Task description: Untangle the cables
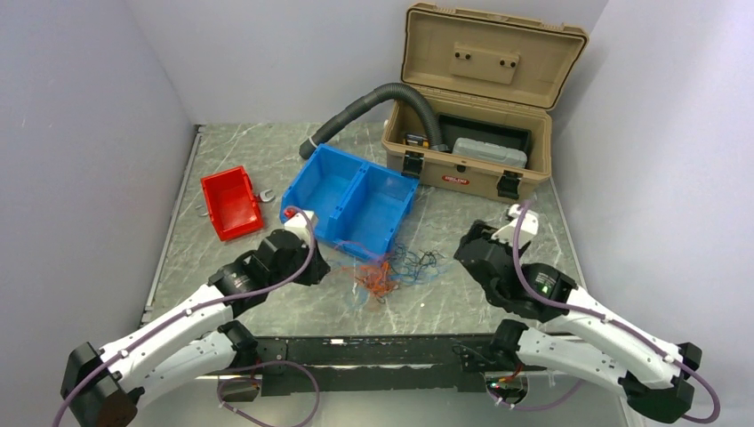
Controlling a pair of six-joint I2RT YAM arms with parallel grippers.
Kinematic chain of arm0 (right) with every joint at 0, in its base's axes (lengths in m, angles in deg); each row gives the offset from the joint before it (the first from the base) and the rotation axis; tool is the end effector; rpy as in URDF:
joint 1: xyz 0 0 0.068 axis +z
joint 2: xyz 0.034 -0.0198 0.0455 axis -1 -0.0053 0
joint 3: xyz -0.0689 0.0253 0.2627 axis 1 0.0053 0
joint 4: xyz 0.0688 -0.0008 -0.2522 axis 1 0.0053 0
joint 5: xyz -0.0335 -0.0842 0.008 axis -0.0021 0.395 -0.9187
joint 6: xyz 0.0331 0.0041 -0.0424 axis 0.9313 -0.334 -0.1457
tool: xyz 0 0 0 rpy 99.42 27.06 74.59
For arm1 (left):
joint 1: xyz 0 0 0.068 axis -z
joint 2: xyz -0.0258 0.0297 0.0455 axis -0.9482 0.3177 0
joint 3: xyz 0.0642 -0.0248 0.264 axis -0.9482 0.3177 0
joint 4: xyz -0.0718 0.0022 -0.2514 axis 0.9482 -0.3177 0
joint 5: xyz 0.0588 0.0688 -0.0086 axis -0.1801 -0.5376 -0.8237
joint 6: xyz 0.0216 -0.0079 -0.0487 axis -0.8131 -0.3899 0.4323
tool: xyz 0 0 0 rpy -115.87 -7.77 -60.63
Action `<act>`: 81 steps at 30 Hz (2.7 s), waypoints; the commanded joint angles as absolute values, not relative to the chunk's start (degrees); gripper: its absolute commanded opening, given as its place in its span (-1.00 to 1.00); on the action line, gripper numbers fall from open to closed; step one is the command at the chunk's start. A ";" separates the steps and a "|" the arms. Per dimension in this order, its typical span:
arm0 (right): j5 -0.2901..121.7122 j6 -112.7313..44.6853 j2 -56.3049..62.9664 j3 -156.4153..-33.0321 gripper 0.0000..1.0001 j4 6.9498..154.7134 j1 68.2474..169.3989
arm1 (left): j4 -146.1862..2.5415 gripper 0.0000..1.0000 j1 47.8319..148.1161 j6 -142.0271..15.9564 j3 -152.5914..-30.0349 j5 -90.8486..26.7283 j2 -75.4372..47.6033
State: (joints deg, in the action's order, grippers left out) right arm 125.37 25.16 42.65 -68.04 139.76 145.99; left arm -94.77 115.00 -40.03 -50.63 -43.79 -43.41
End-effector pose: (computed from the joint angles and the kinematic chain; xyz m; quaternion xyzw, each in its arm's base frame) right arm 0.0891 0.0797 0.3056 0.2239 0.8157 0.0305 0.5325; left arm 0.1305 -0.1209 0.2370 0.0553 0.8861 -0.2686 0.3737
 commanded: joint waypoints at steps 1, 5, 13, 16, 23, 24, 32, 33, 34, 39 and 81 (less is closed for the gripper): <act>105.43 -5.06 46.39 -60.96 0.68 115.88 145.59 | -94.76 -0.25 114.55 -47.06 -50.70 -34.26 -42.36; 93.12 -6.86 43.37 -56.99 0.75 109.41 145.63 | -90.83 0.58 115.32 -48.18 -48.94 -29.34 -41.90; 82.04 -6.66 30.41 -52.76 0.65 96.23 145.44 | -87.97 0.63 123.40 -50.40 -53.15 -35.36 -32.48; 79.84 -7.30 27.89 -50.69 0.64 89.11 145.49 | -84.37 0.57 126.07 -50.84 -54.25 -36.47 -28.96; 69.25 -12.07 23.16 -45.55 0.75 74.59 145.46 | -79.36 0.51 127.37 -49.74 -57.36 -37.23 -19.61; 68.78 -12.17 22.20 -44.73 0.73 72.19 145.44 | -78.70 0.49 127.37 -49.08 -57.52 -36.98 -18.13; 70.09 -9.51 18.96 -41.96 -0.76 66.43 145.40 | -70.20 0.03 126.85 -41.60 -54.04 -36.79 -9.59; 71.95 -8.55 20.61 -41.15 -1.00 67.11 145.40 | -69.52 -0.10 126.84 -41.57 -53.67 -36.69 -9.30; 73.84 -7.90 23.06 -40.61 -1.00 68.31 145.42 | -69.45 -0.24 126.77 -41.71 -53.73 -36.93 -9.07; 84.16 -6.56 39.21 -40.03 -1.00 80.20 145.37 | -74.66 -0.59 126.76 -41.94 -55.34 -43.27 -8.40; 86.34 -1.41 39.13 -55.34 0.64 116.34 127.87 | -66.30 0.67 132.65 -55.21 -50.76 -40.10 -29.15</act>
State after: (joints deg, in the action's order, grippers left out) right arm 102.35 3.63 40.45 -55.40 119.66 135.24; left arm -71.12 130.06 -51.24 -43.98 -40.97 -33.93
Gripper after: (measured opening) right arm 0.833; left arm 0.842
